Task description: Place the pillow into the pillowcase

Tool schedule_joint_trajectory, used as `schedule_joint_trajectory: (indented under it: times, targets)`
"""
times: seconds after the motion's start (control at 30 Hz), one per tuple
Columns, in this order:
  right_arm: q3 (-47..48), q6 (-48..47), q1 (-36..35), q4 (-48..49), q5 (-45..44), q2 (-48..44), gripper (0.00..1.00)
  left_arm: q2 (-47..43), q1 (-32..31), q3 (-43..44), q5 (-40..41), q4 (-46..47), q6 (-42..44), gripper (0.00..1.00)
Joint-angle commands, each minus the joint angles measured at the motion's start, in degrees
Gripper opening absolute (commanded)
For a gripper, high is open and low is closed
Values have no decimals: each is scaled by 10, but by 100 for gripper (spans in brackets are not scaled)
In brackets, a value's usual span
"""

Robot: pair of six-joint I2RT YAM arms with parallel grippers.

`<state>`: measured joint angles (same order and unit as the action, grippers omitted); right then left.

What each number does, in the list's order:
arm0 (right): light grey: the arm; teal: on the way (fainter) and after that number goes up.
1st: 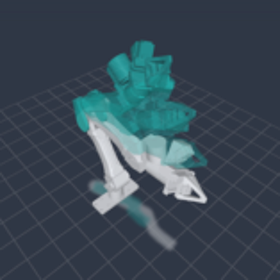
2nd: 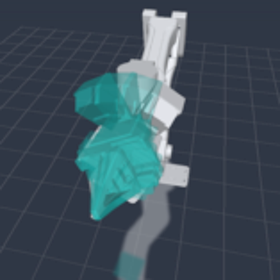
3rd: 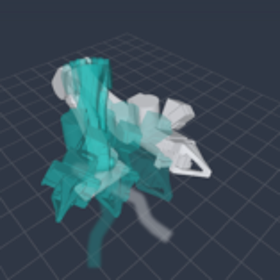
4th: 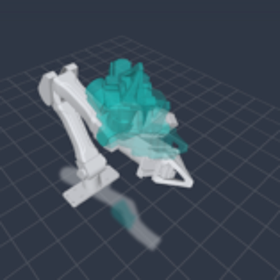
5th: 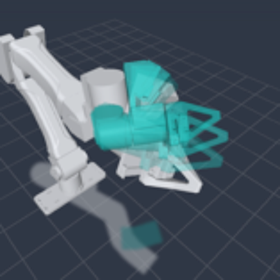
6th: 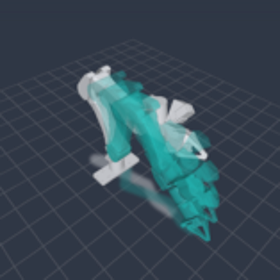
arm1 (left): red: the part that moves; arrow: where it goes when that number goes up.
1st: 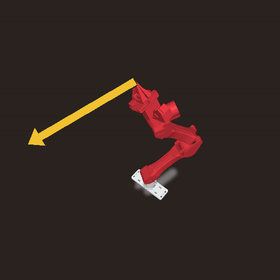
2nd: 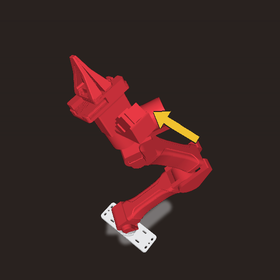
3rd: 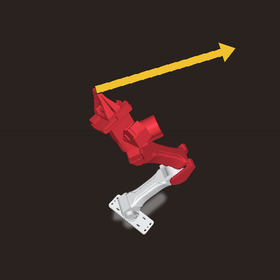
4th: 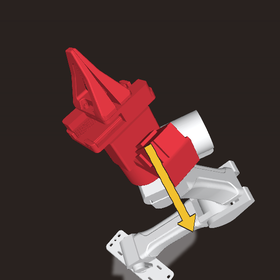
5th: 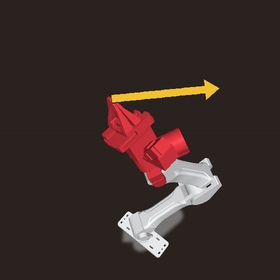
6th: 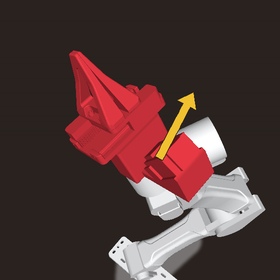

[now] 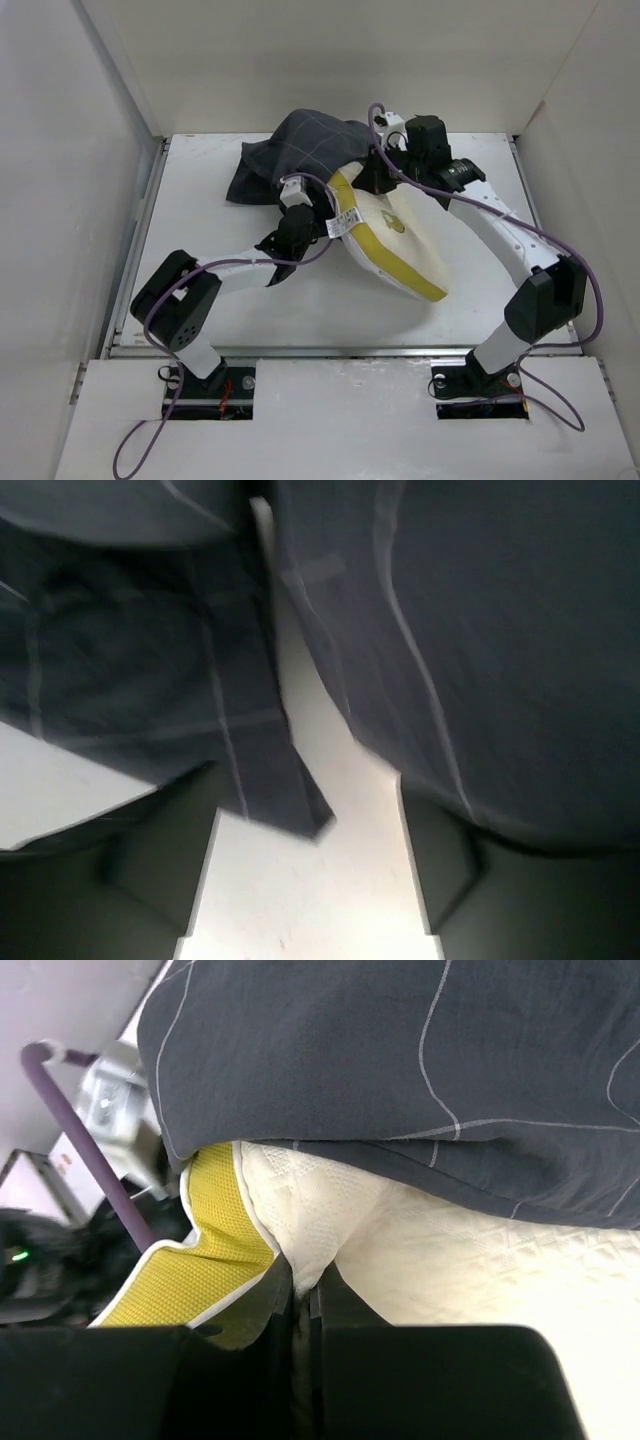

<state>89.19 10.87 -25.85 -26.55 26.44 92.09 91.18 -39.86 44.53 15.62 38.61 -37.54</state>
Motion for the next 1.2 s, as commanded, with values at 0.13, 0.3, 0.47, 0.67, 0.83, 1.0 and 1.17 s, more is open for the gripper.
schedule_joint_trajectory:
  times: [0.13,0.3,0.47,0.67,0.83,1.0,1.17]
  targets:
    - [42,25,-4,97,67,-21,0,21,29,63,41,84,28,17]
    - [-8,25,-28,217,-93,1,0,-18,22,48,-141,94,64,0]
    - [-67,5,-82,381,-396,15,0,-97,-20,-14,-282,57,52,0]
    - [-172,-65,-101,664,-519,34,0,-225,-50,-70,-342,-40,58,0]
    - [-202,-140,-138,806,-651,77,0,-268,-56,-48,-397,-187,133,0]
    - [-215,-152,-182,768,-624,148,0,-286,-56,-53,-440,-200,132,0]
    - [-170,-96,-194,622,-513,156,32,-286,-56,-24,-368,-318,126,10]
